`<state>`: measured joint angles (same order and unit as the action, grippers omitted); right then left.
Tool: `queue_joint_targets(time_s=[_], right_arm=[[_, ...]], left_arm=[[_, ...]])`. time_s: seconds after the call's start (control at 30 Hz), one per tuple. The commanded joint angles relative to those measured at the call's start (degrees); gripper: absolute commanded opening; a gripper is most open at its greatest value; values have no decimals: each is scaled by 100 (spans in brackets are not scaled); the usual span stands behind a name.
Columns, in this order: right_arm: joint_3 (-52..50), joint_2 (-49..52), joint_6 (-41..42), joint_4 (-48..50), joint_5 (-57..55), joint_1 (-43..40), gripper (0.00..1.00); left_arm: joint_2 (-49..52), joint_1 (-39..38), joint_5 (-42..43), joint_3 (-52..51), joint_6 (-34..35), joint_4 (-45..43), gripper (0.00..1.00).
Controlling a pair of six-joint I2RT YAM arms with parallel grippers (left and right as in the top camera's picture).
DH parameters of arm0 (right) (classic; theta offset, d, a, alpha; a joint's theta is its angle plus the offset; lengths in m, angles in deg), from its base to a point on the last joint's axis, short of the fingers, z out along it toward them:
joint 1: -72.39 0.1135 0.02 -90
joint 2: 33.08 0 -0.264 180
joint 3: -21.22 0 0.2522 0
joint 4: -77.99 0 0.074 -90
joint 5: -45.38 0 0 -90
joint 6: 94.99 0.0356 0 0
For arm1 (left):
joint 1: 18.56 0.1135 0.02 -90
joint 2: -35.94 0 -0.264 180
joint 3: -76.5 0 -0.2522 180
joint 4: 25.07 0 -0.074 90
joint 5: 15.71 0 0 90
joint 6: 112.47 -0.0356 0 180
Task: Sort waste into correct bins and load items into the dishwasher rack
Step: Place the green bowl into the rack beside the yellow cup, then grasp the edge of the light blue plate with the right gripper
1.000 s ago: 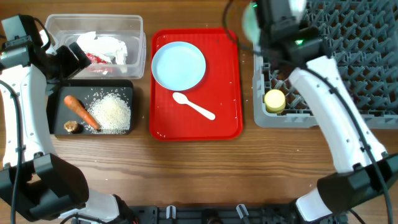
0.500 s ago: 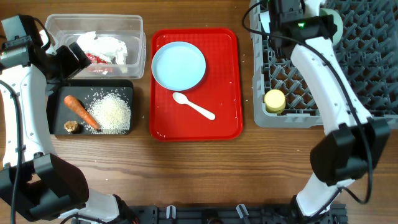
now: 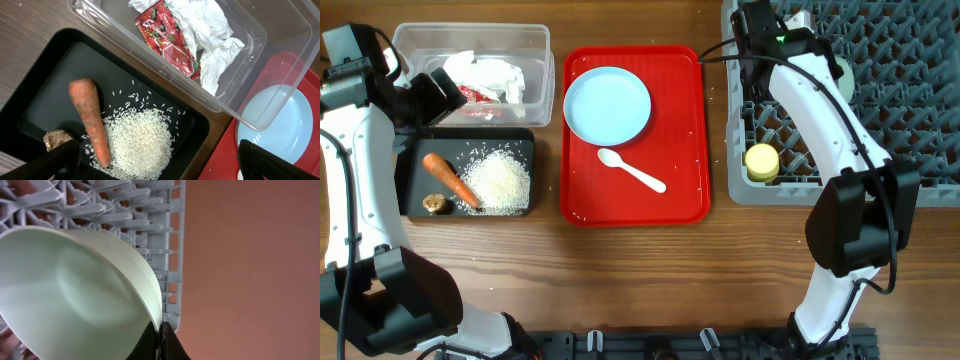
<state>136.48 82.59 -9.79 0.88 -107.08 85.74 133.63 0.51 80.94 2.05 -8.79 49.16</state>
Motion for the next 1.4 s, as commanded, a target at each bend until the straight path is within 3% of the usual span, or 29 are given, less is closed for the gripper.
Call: queue_joint_targets(time_s=[0.0, 0.67, 0.97, 1.07, 1.17, 1.2, 1.27, 1.3, 1.37], right_arm=[[0, 50, 245, -52, 638, 31, 4], [0, 170, 647, -39, 758, 610, 4], [2, 170, 625, -332, 2616, 973, 6], [7, 164, 629, -363, 2699, 1172, 21], [9, 164, 632, -509, 2776, 1392, 44], [9, 153, 634, -546, 2806, 1445, 53], [9, 122, 636, -610, 2828, 1523, 91], [15, 101, 643, -608, 2830, 1537, 100], [79, 50, 656, -601, 2857, 1537, 100]], left_arm=[[-61, -4, -55, 109, 50, 4, 100], [-59, -4, -55, 109, 50, 4, 100], [-59, -4, -55, 109, 50, 4, 100], [-59, -4, -55, 109, 50, 4, 100], [-59, -4, -55, 109, 50, 4, 100], [-59, -4, -55, 109, 50, 4, 100], [-59, -4, -55, 109, 50, 4, 100], [-59, -4, -55, 109, 50, 4, 100], [-59, -4, -55, 109, 50, 4, 100]])
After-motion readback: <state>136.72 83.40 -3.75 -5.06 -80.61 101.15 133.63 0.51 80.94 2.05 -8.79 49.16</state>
